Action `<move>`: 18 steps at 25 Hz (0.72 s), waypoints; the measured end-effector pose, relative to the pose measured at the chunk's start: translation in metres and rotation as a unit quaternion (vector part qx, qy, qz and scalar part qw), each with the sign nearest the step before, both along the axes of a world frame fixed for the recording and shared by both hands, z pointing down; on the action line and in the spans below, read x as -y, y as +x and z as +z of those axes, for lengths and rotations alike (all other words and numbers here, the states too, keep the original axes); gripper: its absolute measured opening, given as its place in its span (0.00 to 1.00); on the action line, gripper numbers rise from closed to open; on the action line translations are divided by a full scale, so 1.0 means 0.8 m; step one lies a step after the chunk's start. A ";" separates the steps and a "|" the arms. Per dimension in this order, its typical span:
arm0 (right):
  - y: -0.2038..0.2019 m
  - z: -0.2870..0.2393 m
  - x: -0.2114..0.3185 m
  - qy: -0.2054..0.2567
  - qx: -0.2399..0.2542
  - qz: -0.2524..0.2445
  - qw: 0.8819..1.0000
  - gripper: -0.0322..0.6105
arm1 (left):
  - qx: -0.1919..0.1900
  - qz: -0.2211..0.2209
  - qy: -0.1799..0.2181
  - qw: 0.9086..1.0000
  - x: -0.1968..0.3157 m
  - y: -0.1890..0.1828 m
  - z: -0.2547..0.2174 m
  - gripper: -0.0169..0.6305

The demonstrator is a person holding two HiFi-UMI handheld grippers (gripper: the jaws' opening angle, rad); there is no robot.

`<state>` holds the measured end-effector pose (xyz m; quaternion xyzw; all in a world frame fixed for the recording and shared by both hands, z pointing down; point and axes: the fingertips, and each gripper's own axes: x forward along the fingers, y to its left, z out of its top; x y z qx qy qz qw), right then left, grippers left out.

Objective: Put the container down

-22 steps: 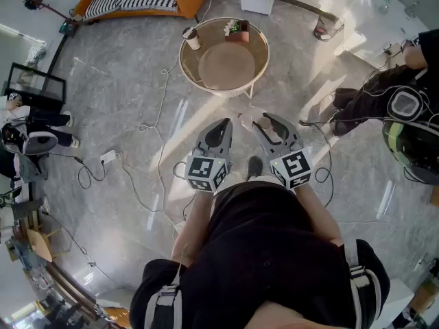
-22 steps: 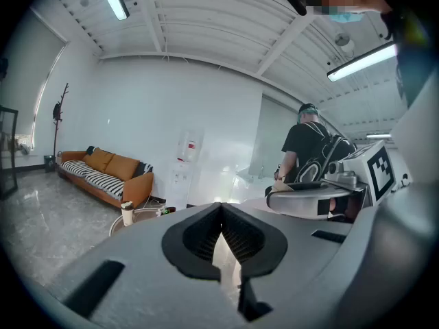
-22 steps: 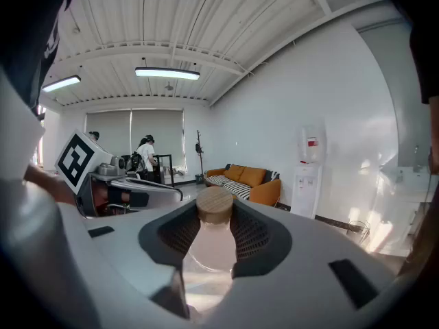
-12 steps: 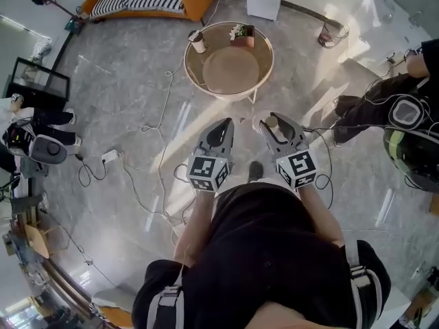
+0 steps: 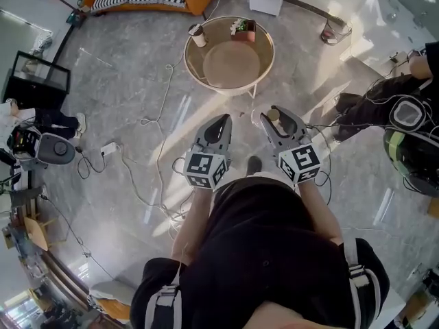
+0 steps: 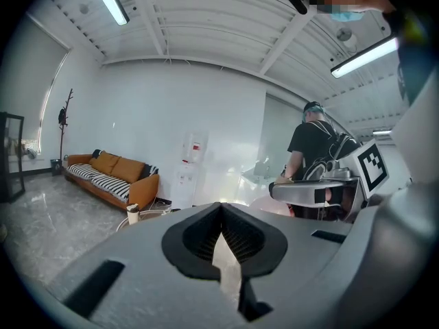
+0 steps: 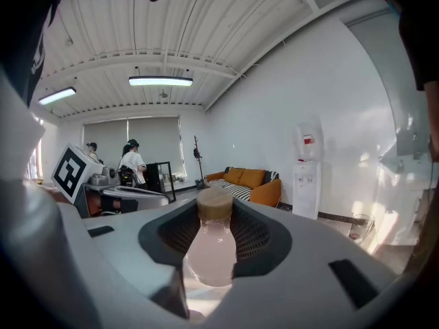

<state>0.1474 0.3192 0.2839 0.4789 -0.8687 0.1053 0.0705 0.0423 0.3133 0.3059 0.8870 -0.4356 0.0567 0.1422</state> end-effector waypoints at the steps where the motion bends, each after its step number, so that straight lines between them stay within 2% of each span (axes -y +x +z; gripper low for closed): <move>1: 0.002 0.000 0.000 -0.004 0.010 -0.002 1.000 0.27 | 0.000 -0.002 -0.002 1.000 -0.001 0.000 0.002 0.05; 8: 0.006 -0.001 0.000 -0.006 0.014 -0.012 1.000 0.27 | 0.017 -0.013 -0.014 1.000 -0.008 -0.005 0.006 0.05; 11: 0.014 -0.001 0.004 -0.003 0.007 -0.021 1.000 0.27 | 0.016 -0.022 -0.005 1.000 -0.003 0.000 0.004 0.05; 18: 0.014 0.021 0.006 -0.026 0.005 -0.022 0.999 0.27 | 0.031 -0.033 -0.033 0.998 -0.017 -0.007 0.021 0.05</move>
